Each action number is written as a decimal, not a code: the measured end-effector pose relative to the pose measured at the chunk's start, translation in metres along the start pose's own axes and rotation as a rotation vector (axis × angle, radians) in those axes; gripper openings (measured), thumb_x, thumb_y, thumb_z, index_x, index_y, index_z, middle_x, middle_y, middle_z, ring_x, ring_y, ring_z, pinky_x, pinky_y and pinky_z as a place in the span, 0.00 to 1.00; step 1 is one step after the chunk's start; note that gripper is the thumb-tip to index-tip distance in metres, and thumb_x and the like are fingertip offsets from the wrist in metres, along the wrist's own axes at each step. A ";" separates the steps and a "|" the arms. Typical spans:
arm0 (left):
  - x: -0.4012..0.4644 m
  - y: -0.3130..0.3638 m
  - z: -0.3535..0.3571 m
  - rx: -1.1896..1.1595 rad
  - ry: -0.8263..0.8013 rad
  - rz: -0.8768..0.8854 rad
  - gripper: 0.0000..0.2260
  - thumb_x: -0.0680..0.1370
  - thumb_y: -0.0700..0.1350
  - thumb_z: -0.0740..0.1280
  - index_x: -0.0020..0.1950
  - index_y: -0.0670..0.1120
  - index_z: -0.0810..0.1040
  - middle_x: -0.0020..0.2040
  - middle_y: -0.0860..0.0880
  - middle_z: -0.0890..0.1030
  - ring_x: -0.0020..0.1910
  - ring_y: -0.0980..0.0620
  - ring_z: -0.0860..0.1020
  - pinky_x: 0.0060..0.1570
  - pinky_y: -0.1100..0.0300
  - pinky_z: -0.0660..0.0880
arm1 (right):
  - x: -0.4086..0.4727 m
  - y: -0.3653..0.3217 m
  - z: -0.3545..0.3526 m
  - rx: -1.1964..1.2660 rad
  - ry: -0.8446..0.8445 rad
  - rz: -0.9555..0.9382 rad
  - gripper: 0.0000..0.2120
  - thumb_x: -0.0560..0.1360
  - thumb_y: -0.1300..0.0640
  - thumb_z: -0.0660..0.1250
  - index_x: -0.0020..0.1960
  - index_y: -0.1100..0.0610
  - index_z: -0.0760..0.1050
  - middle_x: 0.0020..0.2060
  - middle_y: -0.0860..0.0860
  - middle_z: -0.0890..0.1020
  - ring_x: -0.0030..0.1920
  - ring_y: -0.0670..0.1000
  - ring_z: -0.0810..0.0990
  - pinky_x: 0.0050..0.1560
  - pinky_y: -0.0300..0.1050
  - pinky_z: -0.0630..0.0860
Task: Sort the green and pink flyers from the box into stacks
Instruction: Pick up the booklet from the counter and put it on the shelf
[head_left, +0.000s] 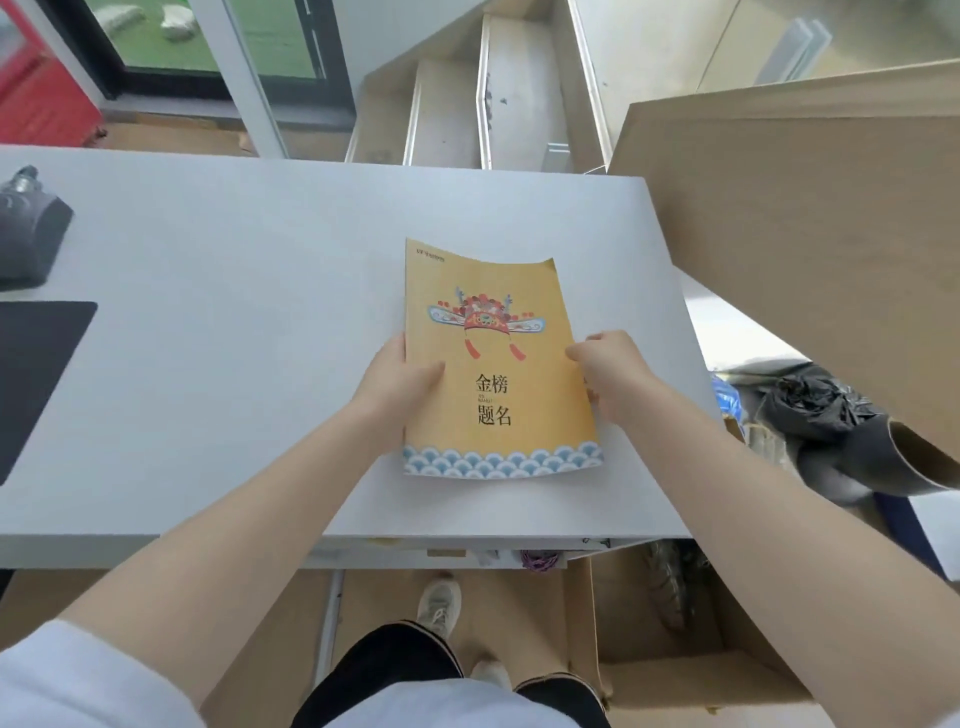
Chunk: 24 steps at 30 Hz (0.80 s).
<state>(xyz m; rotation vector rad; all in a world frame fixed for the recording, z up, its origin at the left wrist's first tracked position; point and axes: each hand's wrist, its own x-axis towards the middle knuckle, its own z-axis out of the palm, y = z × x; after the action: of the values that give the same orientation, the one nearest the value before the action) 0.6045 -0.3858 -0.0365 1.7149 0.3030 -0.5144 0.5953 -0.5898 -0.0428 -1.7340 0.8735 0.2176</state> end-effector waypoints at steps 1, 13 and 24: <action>-0.004 -0.004 0.001 0.008 -0.032 0.037 0.13 0.78 0.37 0.58 0.59 0.51 0.70 0.53 0.48 0.80 0.49 0.47 0.80 0.46 0.54 0.78 | -0.002 0.003 0.000 -0.047 -0.023 -0.007 0.10 0.71 0.67 0.57 0.35 0.55 0.63 0.33 0.54 0.67 0.33 0.52 0.65 0.35 0.44 0.63; -0.130 -0.088 -0.078 -0.343 0.498 0.256 0.15 0.79 0.37 0.62 0.59 0.54 0.67 0.55 0.49 0.80 0.50 0.51 0.81 0.45 0.56 0.79 | -0.110 0.020 0.079 -0.151 -0.474 -0.579 0.18 0.77 0.61 0.56 0.65 0.47 0.66 0.52 0.47 0.81 0.49 0.50 0.81 0.49 0.48 0.78; -0.310 -0.236 -0.191 -0.533 1.135 0.027 0.17 0.78 0.36 0.62 0.66 0.47 0.68 0.54 0.50 0.80 0.44 0.56 0.80 0.41 0.60 0.78 | -0.270 0.086 0.244 -0.489 -1.192 -0.588 0.17 0.77 0.65 0.54 0.64 0.53 0.67 0.52 0.49 0.79 0.53 0.57 0.79 0.56 0.56 0.77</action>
<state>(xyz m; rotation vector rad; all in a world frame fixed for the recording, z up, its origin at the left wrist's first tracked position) 0.2578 -0.1263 -0.0580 1.3112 1.1042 0.5867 0.4164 -0.2616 -0.0457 -1.7842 -0.5940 0.9850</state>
